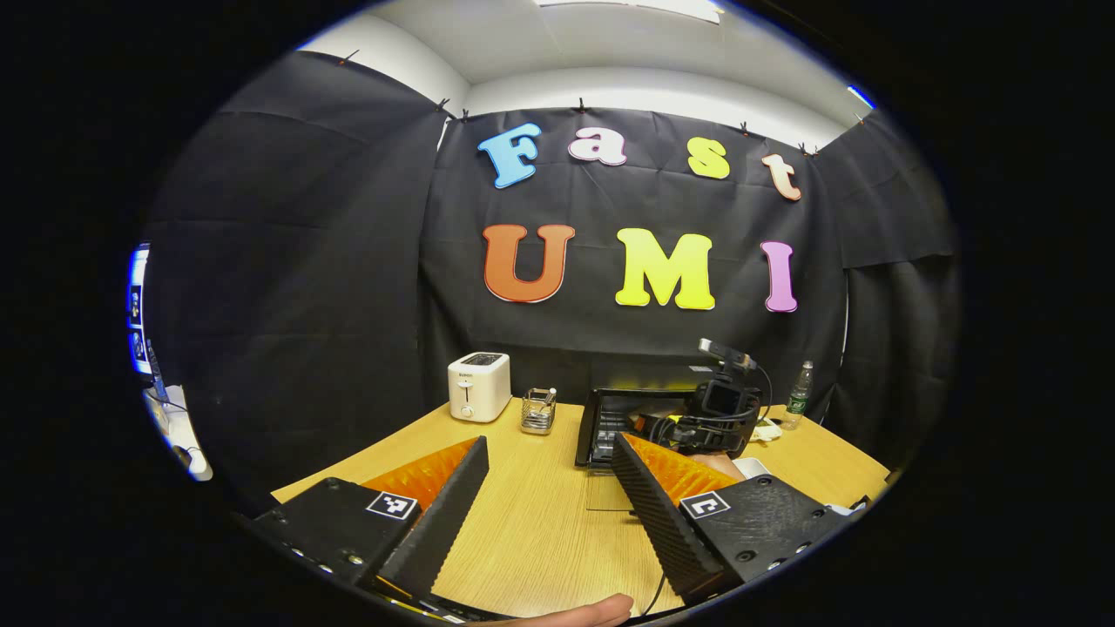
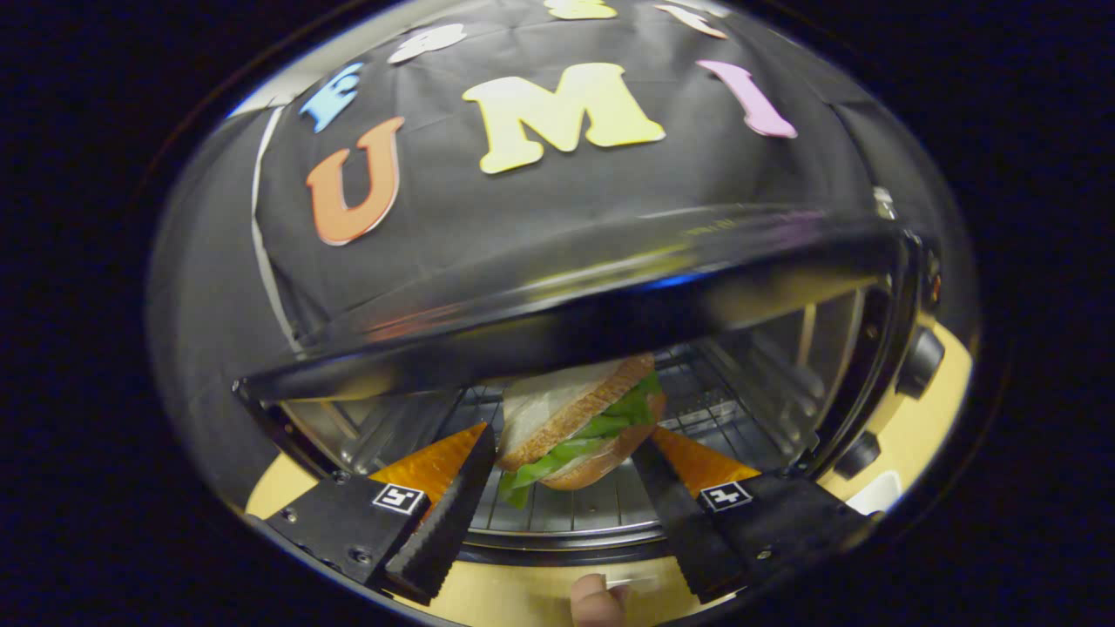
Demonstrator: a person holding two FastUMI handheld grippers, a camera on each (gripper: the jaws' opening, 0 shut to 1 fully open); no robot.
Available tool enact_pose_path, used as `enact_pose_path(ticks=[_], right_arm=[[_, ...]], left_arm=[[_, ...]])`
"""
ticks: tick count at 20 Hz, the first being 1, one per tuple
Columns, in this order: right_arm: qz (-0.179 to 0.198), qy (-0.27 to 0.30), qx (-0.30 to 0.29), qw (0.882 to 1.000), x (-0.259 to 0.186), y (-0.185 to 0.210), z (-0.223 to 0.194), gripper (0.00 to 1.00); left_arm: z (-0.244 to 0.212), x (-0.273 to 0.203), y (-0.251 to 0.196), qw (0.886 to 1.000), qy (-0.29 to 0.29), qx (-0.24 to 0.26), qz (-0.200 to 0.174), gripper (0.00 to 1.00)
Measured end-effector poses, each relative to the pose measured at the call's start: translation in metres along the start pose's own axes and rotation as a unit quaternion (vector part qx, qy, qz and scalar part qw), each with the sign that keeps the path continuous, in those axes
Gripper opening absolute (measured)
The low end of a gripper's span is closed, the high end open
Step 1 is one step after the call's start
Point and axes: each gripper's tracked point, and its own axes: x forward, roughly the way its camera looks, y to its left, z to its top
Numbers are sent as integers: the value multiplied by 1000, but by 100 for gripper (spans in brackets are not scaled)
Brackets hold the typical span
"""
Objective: Open the electric oven with the left hand, put the food in, and close the electric oven.
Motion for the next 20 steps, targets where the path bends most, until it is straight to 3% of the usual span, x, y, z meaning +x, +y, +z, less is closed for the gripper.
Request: enact_pose_path(ticks=[3,6,16,20], right_arm=[[-4,22,-85,996,-2,5,-8,97],[-16,54,-110,992,-6,-4,-19,99],[-2,158,-89,983,-56,-18,-35,100],[12,119,-95,988,-101,-19,-1,100]], left_arm=[[-3,0,0,1000,3,1,1,94],[-3,-2,0,1000,2,3,4,94],[-6,-2,-13,1000,8,21,0,94],[-11,3,-26,1000,17,18,-12,94]])
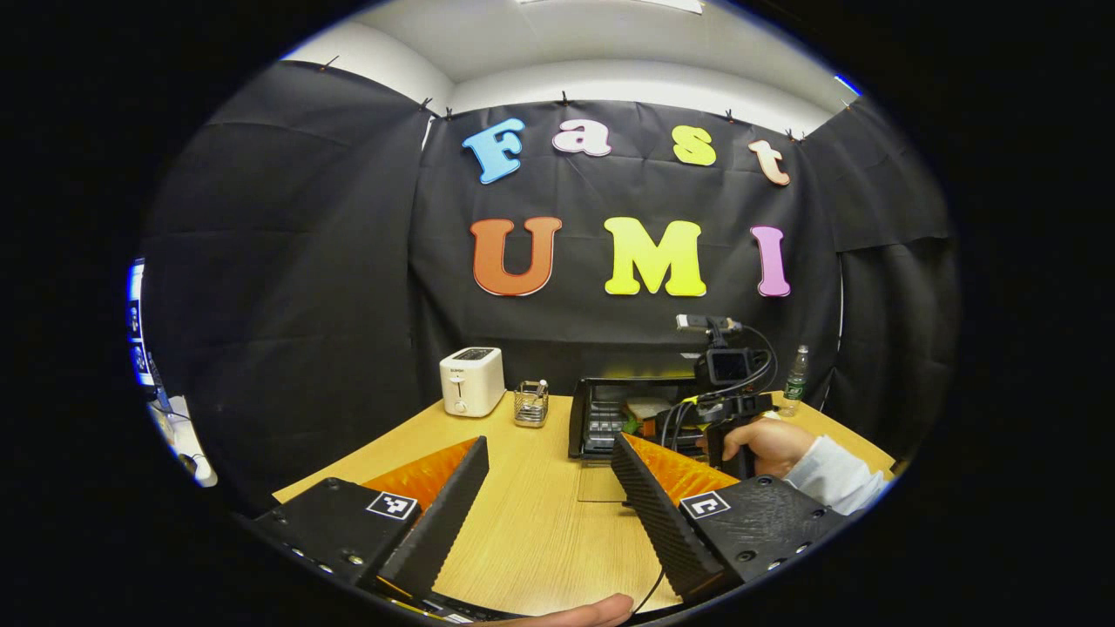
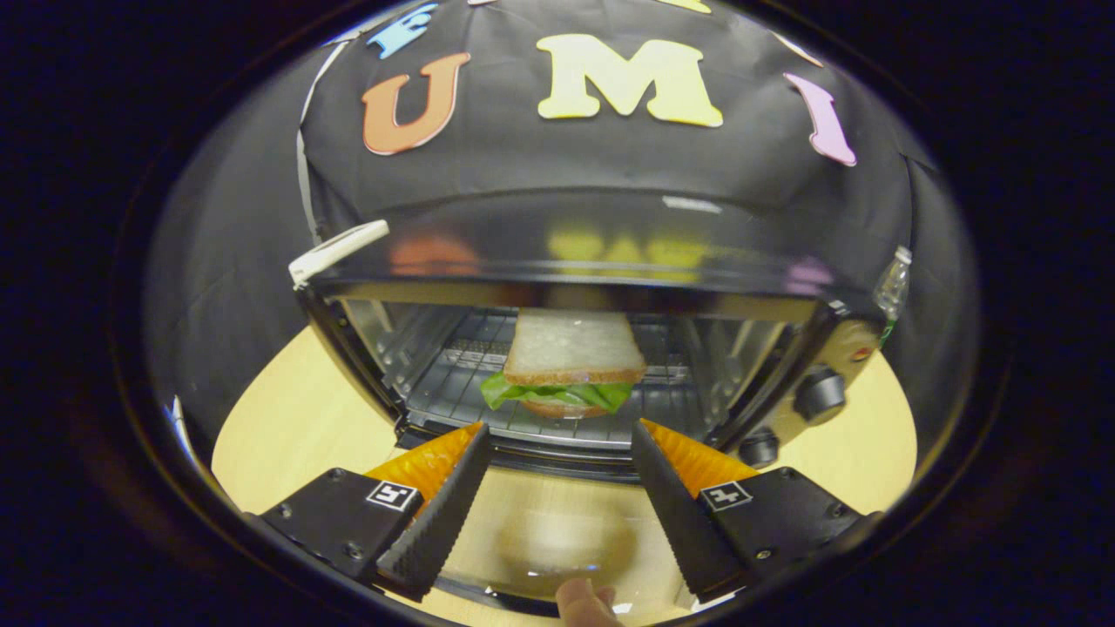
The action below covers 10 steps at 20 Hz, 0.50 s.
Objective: Open the electric oven with the left hand, put the food in, and close the electric oven.
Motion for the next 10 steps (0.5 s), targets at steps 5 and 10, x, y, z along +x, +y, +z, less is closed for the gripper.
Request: enact_pose_path(ticks=[5,10], right_arm=[[15,-98,-4,995,-99,-13,32,100],[7,-197,15,980,-204,-54,60,100]], left_arm=[[-18,18,-17,999,28,15,-8,94],[-42,43,-42,998,57,29,-21,94]])
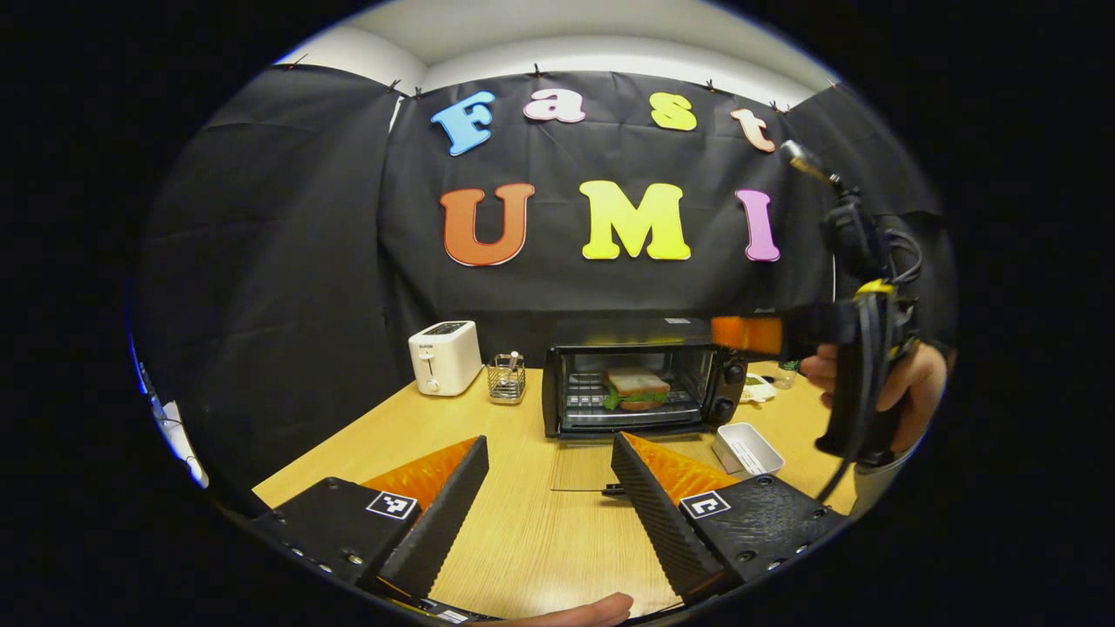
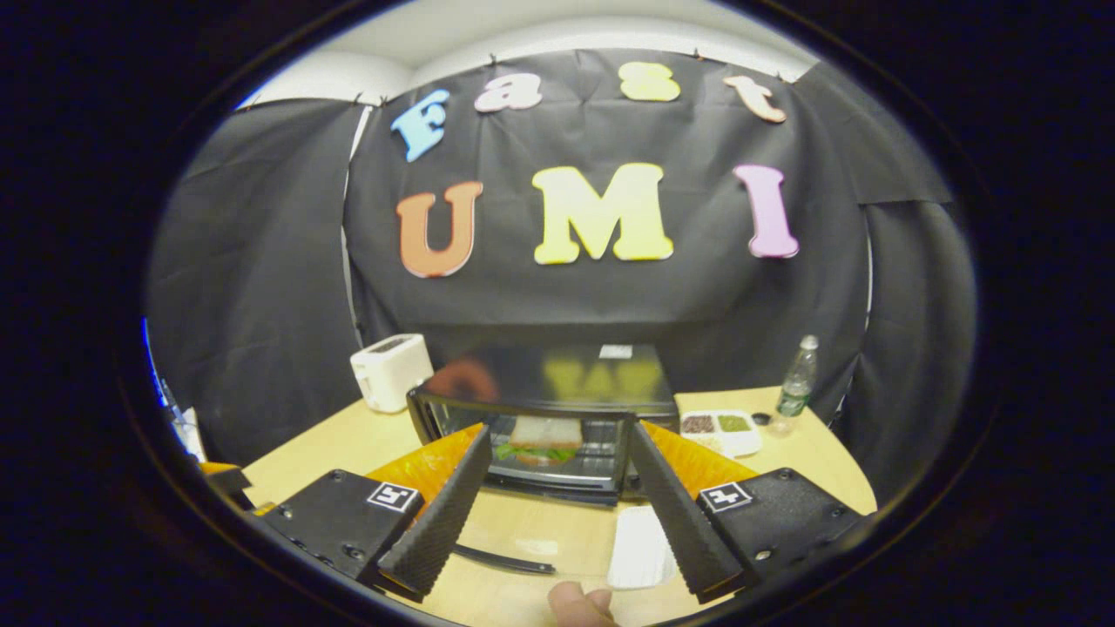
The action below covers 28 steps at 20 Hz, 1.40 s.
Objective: Open the electric oven with the left hand, put the food in, and close the electric oven.
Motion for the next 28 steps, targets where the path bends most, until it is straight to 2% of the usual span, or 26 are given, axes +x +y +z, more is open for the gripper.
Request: enact_pose_path(ticks=[3,5,9,15,23,28], right_arm=[[-18,-35,13,999,-37,-36,30,100],[-17,-57,18,998,-60,-57,47,99],[-50,-113,6,992,-106,-107,78,96],[-85,-149,13,985,-153,-162,100,96],[-97,-151,-9,984,-163,-192,92,96],[-96,-145,8,985,-154,-205,84,99]], left_arm=[[-13,18,-23,999,25,0,-21,94],[-22,31,-41,999,37,0,-40,94],[-59,60,-77,993,93,-4,-71,94],[-117,76,-109,981,174,11,-81,94],[-144,92,-131,975,208,23,-77,94],[-150,100,-129,974,219,25,-60,94]])
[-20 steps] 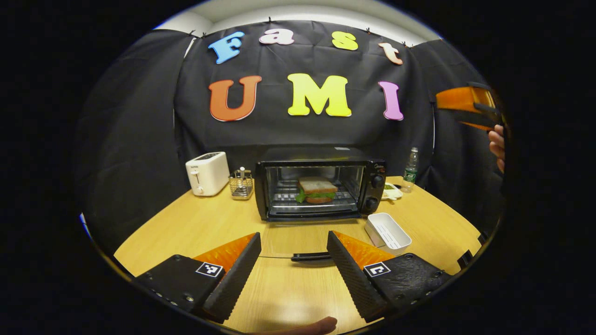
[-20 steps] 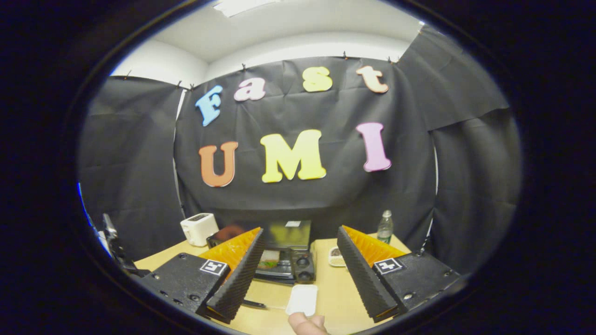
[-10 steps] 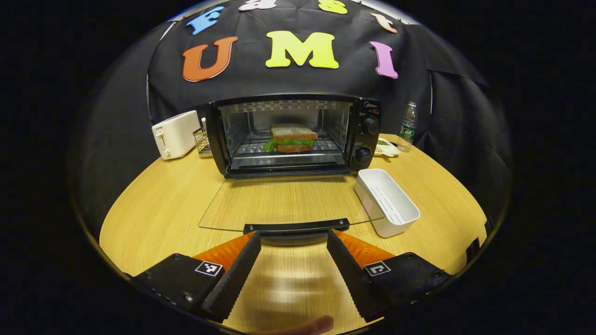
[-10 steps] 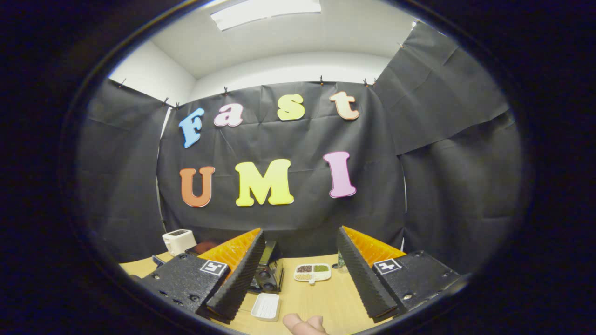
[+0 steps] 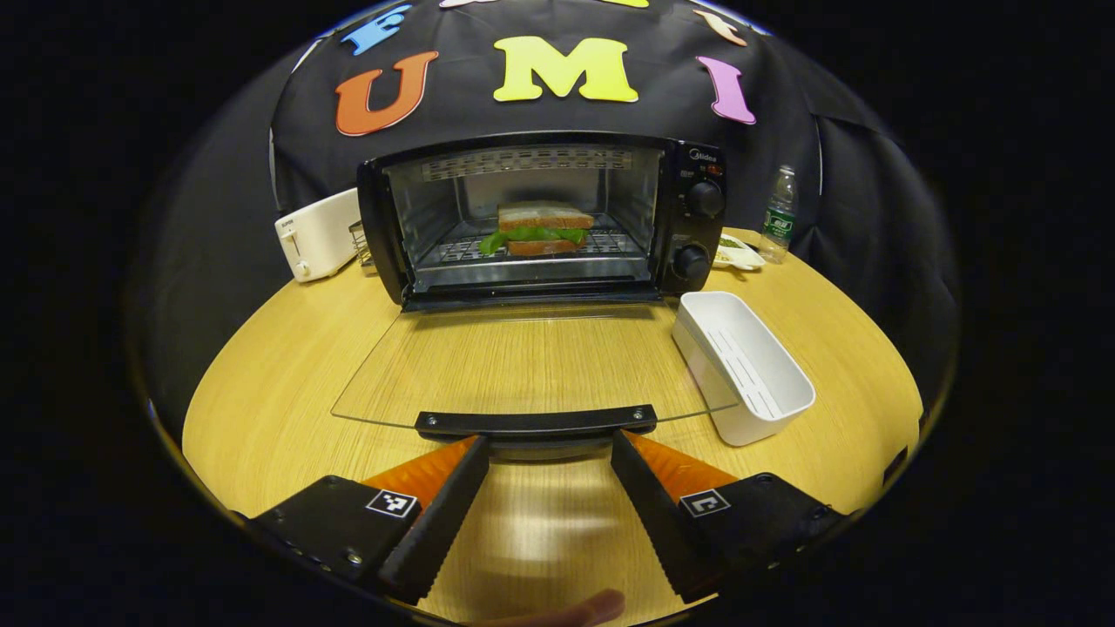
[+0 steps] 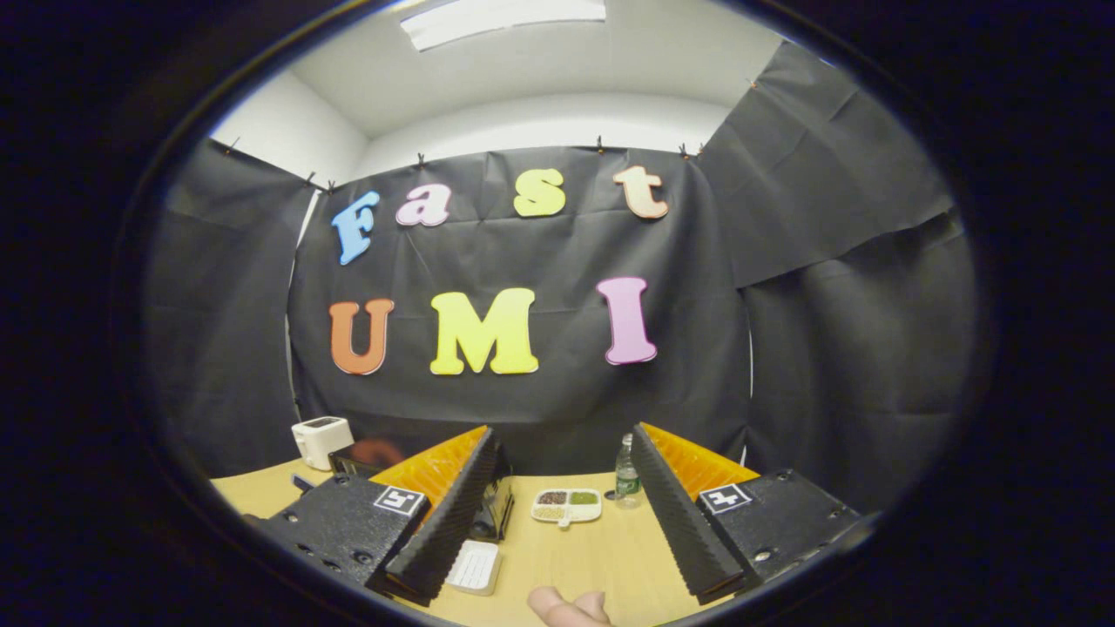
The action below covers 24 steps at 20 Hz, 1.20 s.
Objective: Open the electric oven with the left hand, put the food in, and close the electric oven.
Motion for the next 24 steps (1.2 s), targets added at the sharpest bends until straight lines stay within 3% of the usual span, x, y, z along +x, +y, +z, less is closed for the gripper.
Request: enact_pose_path(ticks=[9,24], right_arm=[[-5,-5,25,1000,5,-8,-4,96],[-14,-11,34,999,3,-16,-5,99]], left_arm=[[11,-5,-2,1000,-11,-8,6,94],[101,-30,5,992,-125,-8,24,96]])
